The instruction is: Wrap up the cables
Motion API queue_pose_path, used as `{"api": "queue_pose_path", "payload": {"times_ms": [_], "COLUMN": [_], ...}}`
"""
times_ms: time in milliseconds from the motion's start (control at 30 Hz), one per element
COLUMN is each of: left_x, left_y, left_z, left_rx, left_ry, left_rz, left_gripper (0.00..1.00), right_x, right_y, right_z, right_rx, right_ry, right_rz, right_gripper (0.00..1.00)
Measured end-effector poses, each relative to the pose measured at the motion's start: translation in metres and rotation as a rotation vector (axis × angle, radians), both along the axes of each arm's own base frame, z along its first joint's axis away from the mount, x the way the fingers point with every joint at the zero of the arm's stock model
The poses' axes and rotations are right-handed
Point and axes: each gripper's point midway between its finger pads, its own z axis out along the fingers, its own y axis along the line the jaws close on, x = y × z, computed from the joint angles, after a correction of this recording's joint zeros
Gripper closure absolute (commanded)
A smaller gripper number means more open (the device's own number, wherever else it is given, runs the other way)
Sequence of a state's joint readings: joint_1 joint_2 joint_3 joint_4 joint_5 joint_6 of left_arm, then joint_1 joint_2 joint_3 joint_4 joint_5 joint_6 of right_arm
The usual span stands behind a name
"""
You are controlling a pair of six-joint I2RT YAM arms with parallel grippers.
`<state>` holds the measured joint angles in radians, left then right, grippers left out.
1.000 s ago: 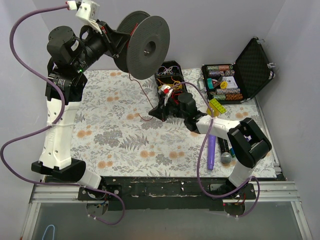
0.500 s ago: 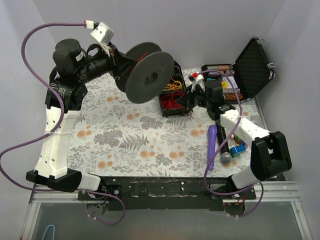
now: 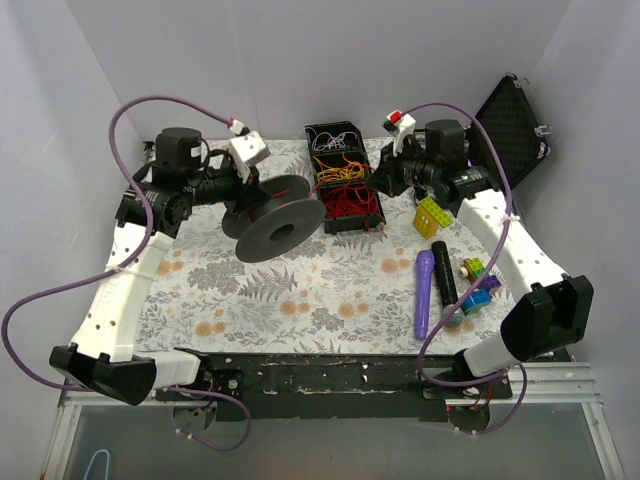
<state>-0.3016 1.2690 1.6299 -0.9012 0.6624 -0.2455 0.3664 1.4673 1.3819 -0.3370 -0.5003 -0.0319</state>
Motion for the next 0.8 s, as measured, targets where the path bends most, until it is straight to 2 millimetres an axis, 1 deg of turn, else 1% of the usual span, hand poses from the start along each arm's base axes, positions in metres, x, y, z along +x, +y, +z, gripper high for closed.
{"api": "queue_pose_path", "payload": {"times_ms": [67, 133, 233, 367, 433, 500, 667, 800], "left_x": [0.002, 0.004, 0.002, 0.004, 0.010, 0.019, 0.044, 0.059], "left_y": [0.005, 0.006, 0.003, 0.003, 0.007, 0.012, 0.024, 0.026], "left_z": [-0.025, -0.047, -0.073, -0.096, -0.101, -0.101, -0.091, -0.086], "left_rx": [0.069, 0.134, 0.212, 0.284, 0.314, 0.333, 0.338, 0.311], "left_ry": [0.014, 0.019, 0.022, 0.020, 0.005, -0.015, -0.069, -0.082], "left_rz": [0.009, 0.007, -0.007, 0.005, 0.043, 0.095, 0.241, 0.329], "left_gripper": [1.00, 1.00, 1.00, 1.00, 1.00, 1.00, 1.00, 1.00], "right_x": [-0.001, -0.005, -0.012, -0.024, -0.029, -0.034, -0.046, -0.063], "right_y": [0.004, 0.010, 0.019, 0.034, 0.043, 0.052, 0.070, 0.088], "right_z": [0.012, 0.018, 0.020, 0.027, 0.036, 0.049, 0.085, 0.111], "right_rx": [0.003, 0.008, 0.020, 0.047, 0.062, 0.076, 0.131, 0.238], "right_ry": [0.016, 0.048, 0.102, 0.182, 0.208, 0.219, 0.228, 0.255], "right_rz": [0.027, 0.060, 0.102, 0.158, 0.190, 0.227, 0.293, 0.360], "right_gripper": [0.99, 0.99, 0.99, 0.99, 0.99, 0.99, 0.99, 0.99]}}
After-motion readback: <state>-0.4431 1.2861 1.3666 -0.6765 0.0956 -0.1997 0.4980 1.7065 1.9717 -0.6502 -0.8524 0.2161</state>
